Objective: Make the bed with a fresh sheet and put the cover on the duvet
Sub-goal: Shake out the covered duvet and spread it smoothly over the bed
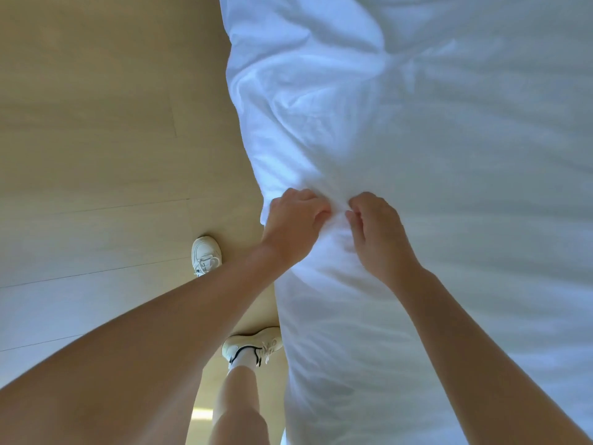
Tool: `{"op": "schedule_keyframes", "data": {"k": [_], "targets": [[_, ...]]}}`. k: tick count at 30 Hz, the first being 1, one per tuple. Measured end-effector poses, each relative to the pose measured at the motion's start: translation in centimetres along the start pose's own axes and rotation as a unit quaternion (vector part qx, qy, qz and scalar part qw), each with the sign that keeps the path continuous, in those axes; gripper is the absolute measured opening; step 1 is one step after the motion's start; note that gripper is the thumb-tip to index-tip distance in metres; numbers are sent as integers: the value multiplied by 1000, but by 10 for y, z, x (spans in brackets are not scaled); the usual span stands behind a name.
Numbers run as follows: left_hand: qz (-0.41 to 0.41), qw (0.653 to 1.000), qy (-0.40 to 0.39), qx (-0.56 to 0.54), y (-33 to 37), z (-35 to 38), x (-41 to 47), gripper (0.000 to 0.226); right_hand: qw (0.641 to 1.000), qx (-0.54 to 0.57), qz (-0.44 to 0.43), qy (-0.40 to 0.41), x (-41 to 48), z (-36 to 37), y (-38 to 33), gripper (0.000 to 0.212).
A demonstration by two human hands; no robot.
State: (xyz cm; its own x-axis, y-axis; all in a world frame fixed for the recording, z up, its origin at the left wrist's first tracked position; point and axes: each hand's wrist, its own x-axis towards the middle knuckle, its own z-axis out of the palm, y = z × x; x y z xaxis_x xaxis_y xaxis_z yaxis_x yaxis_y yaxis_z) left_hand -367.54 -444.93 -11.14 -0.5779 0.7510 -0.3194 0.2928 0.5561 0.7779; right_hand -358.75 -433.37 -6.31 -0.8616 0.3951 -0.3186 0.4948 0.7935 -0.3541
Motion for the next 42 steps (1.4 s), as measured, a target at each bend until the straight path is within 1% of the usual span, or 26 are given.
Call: {"op": "schedule_keyframes", "data": {"k": [2, 4, 6, 8, 9, 11, 13, 15, 17, 19, 21, 22, 23, 25, 26, 27, 29, 30, 31, 33, 35, 37, 38, 39, 40, 42], "targets": [[56, 998, 30, -23, 13, -1, -7, 17, 998, 14, 21, 58, -8, -18, 8, 18], [39, 997, 46, -46, 13, 3, -18, 17, 989, -8, 83, 126, -14, -39, 30, 22], [-44, 996, 28, -71, 4, 13, -28, 18, 963, -40, 199, 180, -18, -51, 57, 27], [-162, 981, 1, -111, -7, 24, -32, 31, 939, -73, 296, 158, -21, -40, 77, 26], [-220, 965, -1, -141, -10, 28, -32, 39, 941, -79, 306, 121, -21, -27, 78, 24], [-321, 926, 13, -198, -16, 33, -27, 60, 959, -97, 259, 61, -25, 5, 70, 24], [-398, 881, 25, -253, -25, 36, -21, 87, 965, -102, 232, 64, -32, 27, 60, 23], [-466, 822, 3, -327, -34, 35, -18, 109, 963, -95, 235, 94, -39, 36, 56, 20], [-501, 761, -72, -406, -36, 36, -20, 107, 955, -82, 261, 110, -44, 39, 52, 21], [-470, 735, -137, -469, -25, 37, -21, 75, 953, -59, 273, 114, -46, 40, 45, 25], [-429, 726, -126, -522, -9, 33, -29, 38, 950, -14, 283, 128, -50, 37, 36, 31], [-413, 723, -98, -545, -9, 25, -38, 30, 948, 11, 283, 143, -54, 34, 32, 35], [-405, 728, -63, -549, -19, 13, -55, 31, 946, 35, 279, 160, -59, 32, 25, 38], [-390, 744, 9, -543, -53, -19, -93, 50, 952, 67, 242, 177, -71, 32, 8, 43], [-401, 757, 18, -515, -71, -33, -110, 52, 960, 75, 219, 155, -79, 37, -1, 45], [-425, 777, 25, -465, -84, -39, -120, 44, 972, 73, 198, 107, -88, 45, -9, 47], [-462, 808, 64, -360, -98, -28, -113, 34, 985, 34, 165, -32, -109, 67, -21, 53], [-469, 814, 73, -333, -95, -16, -103, 37, 984, 7, 152, -94, -121, 77, -26, 55], [-471, 820, 81, -316, -93, -3, -93, 41, 983, -17, 134, -127, -131, 86, -29, 57], [-471, 794, 55, -381, -95, 21, -79, 37, 985, -53, 95, -133, -150, 99, -26, 57], [-476, 756, -25, -449, -105, 36, -85, 28, 991, -75, 63, -95, -164, 105, -16, 54], [-471, 730, -131, -478, -108, 43, -107, 31, 994, -98, 39, -42, -171, 107, -5, 32], [-466, 721, -155, -489, -106, 50, -119, 31, 994, -102, 32, -18, -172, 107, 0, 18], [-461, 716, -164, -498, -105, 58, -129, 31, 994, -103, 30, -3, -171, 106, 4, 13], [-468, 720, -152, -490, -100, 65, -138, 30, 994, -104, 22, 5, -170, 105, 6, 17], [-484, 743, -103, -452, -88, 74, -151, 29, 996, -92, -11, 9, -166, 104, 8, 19]]}}
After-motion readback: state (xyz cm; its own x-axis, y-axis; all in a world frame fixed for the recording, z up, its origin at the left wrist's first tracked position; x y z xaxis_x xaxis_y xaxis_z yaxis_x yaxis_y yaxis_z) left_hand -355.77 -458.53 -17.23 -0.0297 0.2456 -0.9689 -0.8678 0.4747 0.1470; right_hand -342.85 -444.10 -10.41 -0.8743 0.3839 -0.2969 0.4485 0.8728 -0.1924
